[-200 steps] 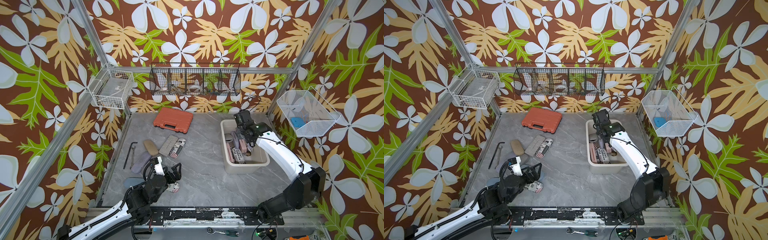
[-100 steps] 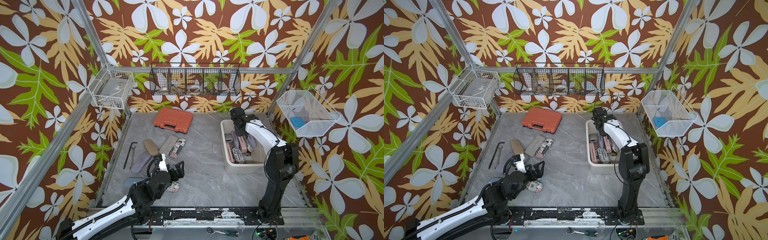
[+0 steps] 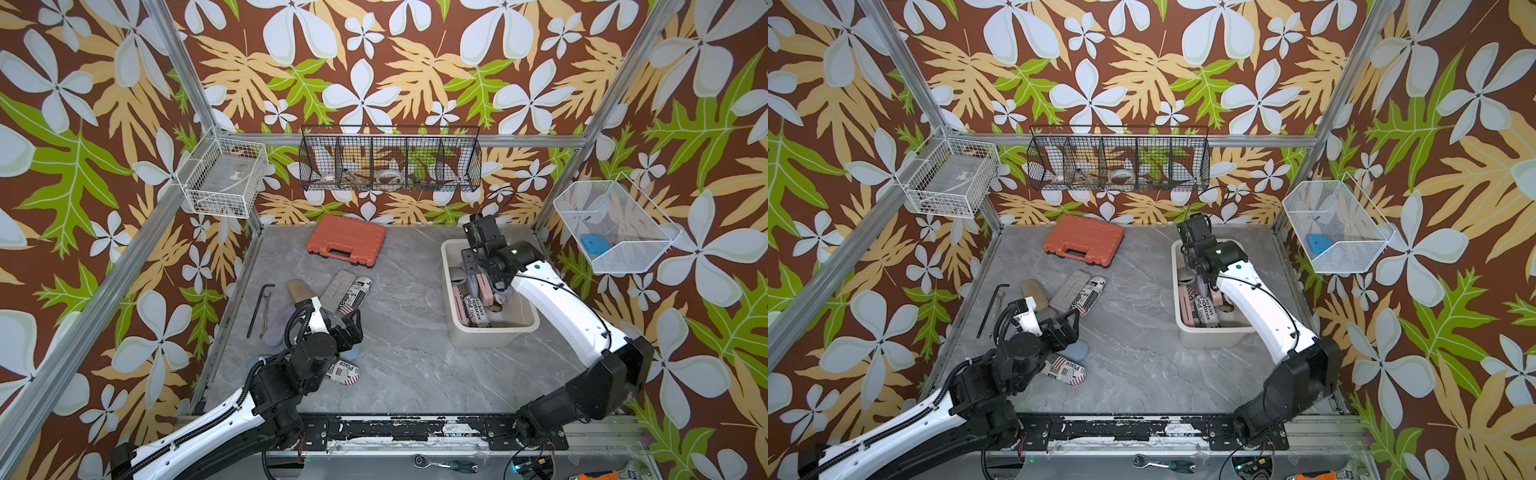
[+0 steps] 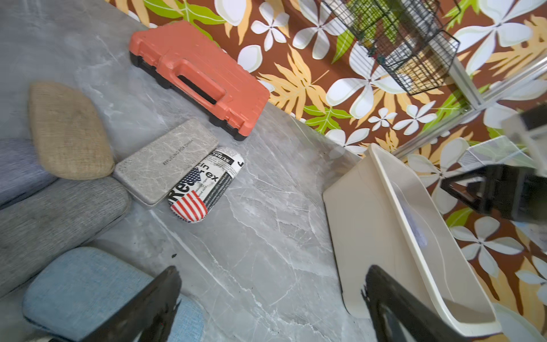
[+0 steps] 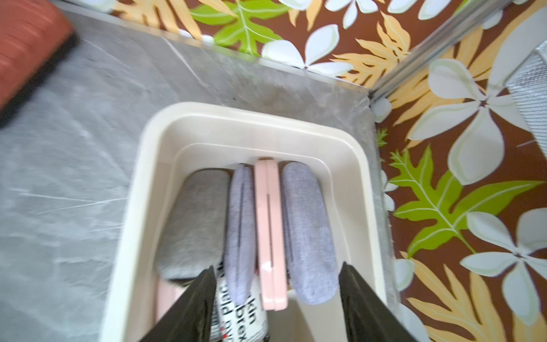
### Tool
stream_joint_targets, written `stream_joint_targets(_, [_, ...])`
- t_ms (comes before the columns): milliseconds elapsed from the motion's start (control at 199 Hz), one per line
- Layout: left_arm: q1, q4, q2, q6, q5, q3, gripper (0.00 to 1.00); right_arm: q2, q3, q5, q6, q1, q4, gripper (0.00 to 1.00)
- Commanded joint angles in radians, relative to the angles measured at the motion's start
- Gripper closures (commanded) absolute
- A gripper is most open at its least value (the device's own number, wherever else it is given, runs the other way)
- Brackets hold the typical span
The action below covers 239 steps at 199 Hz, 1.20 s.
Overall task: Put the glasses cases into the storage boxes
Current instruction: Place the glasses case in the storage box, then pick up the glasses case at the center of the board.
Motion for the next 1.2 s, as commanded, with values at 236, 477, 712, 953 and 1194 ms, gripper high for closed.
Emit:
stream_joint_targets(236, [0.208, -0.041, 0.139, 0.057, 0.239, 0.028, 0.04, -0.302, -0.258, -0.312, 0.119, 0.034, 0.193, 0.24])
stream_joint_targets(477, [0.355, 0.097, 0.422, 0.202, 0.448, 0.122, 0.02, -0.436, -0.384, -0.3, 0.135, 0.034, 0.165, 0.21])
stream_joint_targets(712, [0.452, 0.084, 0.779, 0.305, 0.462, 0.316, 0.05, -0.527, -0.462, -0.338, 0.154, 0.033, 0.185, 0.2])
stream_joint_targets(953, [0.464, -0.004, 1.068, 0.454, 0.425, 0.558, 0.06, -0.571, -0.51, -0.373, 0.166, 0.034, 0.193, 0.19])
stream_joint_targets(1194, [0.464, -0.065, 1.226, 0.506, 0.381, 0.653, 0.13, -0.598, -0.521, -0.371, 0.161, 0.033, 0.183, 0.18])
